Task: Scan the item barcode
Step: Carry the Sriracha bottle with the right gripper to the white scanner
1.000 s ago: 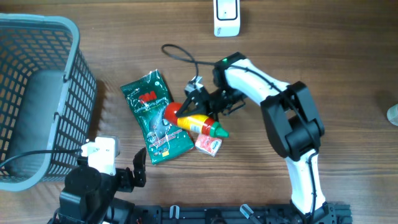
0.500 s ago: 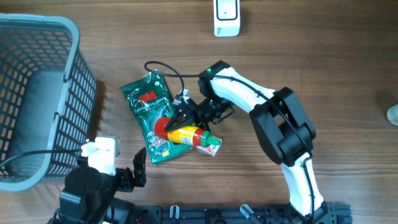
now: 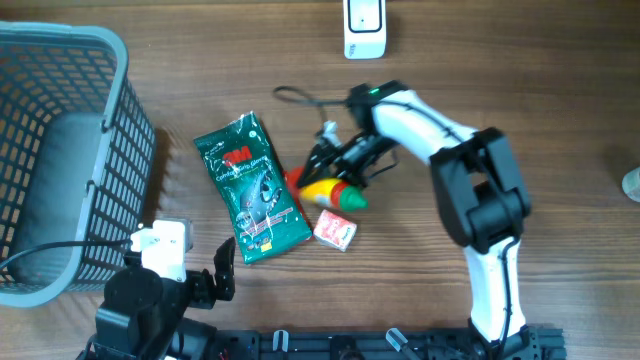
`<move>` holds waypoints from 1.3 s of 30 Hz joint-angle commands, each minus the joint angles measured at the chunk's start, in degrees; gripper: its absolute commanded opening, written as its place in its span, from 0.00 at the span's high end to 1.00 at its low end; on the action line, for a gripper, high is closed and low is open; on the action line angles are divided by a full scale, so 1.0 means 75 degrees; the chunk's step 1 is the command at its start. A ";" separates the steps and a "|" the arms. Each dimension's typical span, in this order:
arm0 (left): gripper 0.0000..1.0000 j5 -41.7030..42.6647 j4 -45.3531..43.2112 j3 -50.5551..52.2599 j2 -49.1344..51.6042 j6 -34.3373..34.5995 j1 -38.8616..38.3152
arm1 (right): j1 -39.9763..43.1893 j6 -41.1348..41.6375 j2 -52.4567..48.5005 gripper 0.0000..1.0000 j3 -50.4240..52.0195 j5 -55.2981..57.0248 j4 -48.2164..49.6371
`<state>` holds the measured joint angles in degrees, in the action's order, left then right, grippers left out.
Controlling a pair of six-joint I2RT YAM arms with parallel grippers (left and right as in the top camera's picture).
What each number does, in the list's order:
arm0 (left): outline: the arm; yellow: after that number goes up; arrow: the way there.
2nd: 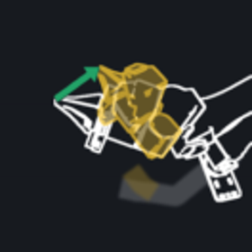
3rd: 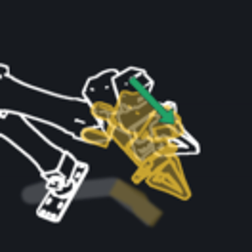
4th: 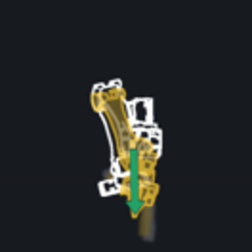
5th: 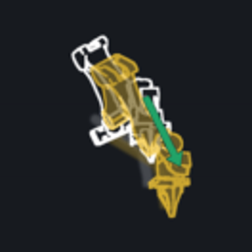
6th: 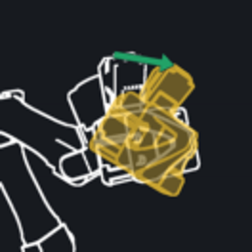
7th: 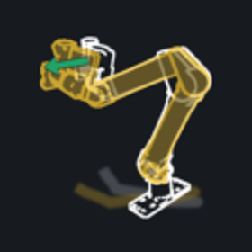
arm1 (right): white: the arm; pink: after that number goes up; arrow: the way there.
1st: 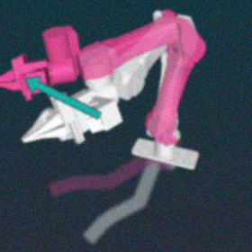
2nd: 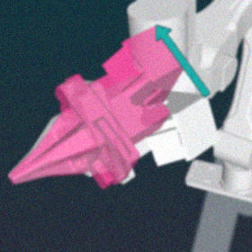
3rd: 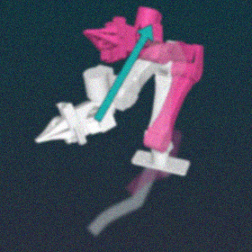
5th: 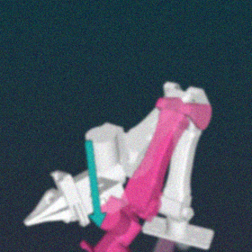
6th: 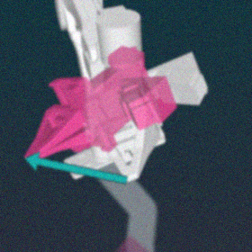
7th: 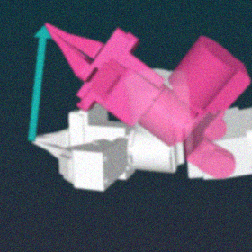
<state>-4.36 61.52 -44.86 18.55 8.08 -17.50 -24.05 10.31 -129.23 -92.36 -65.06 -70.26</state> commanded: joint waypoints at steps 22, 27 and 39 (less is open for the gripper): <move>0.00 0.0064 -0.0017 -0.0064 0.0000 0.0044 0.0035 | 0.1932 0.3850 0.3133 0.53 -0.0076 0.7711 0.3748; 0.00 0.0064 -0.0017 -0.0064 0.0000 0.0044 0.0035 | 0.1647 0.4266 0.2122 0.53 -0.0102 0.7714 0.5724; 0.00 0.0064 -0.0017 -0.0064 0.0000 0.0044 0.0035 | 0.1166 0.5059 -0.1201 0.53 -0.3366 0.8900 0.7484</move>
<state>-4.36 61.54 -44.86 18.55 8.08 -17.50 -14.00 46.98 -134.67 -109.84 -3.95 -14.96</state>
